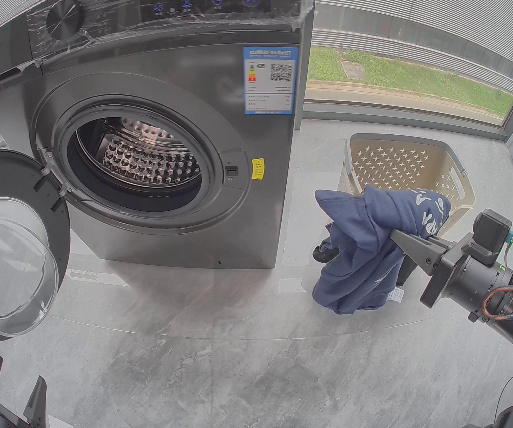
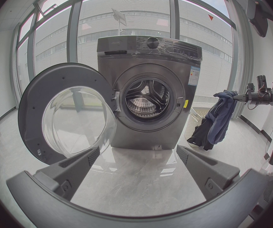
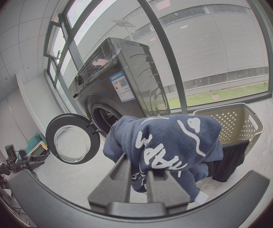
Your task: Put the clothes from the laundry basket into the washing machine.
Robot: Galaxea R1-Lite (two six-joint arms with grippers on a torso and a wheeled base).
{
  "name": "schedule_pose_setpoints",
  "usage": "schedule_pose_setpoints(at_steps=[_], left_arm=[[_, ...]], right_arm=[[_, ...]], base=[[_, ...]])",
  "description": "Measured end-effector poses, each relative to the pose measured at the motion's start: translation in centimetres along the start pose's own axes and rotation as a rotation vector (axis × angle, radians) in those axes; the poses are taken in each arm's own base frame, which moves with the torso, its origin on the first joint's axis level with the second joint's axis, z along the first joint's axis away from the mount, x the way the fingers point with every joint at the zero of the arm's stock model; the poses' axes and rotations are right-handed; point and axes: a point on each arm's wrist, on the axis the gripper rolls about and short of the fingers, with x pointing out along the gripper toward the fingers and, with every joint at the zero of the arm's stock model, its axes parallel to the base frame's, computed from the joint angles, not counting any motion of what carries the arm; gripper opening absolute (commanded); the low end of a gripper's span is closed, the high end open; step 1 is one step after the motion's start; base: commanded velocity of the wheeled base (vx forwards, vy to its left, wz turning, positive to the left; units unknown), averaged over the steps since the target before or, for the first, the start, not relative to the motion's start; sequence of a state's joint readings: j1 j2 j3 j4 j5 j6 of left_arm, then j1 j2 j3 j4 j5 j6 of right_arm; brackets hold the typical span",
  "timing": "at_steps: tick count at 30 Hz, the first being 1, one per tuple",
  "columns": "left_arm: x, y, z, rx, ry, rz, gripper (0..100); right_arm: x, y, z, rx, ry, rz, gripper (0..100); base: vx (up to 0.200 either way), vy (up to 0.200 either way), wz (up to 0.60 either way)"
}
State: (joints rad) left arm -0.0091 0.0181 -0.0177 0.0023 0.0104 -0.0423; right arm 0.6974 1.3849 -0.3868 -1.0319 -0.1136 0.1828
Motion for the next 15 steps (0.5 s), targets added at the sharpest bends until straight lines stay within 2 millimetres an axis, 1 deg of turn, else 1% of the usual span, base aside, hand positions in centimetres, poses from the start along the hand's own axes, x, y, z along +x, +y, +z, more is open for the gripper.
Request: schedule_pose_setpoints(at_steps=[8,15], left_arm=[[0.0,0.0,-0.01,0.0,0.0,0.0,100],[0.0,0.0,0.0,0.0,0.001,0.0,100]], right_arm=[[0.03,-0.03,-0.04,0.0,0.002,-0.001,0],[0.13,-0.1,-0.3,0.0,0.012,-0.004,0]], base=[[0.0,0.2,0.0],[0.0,0.0,0.0]])
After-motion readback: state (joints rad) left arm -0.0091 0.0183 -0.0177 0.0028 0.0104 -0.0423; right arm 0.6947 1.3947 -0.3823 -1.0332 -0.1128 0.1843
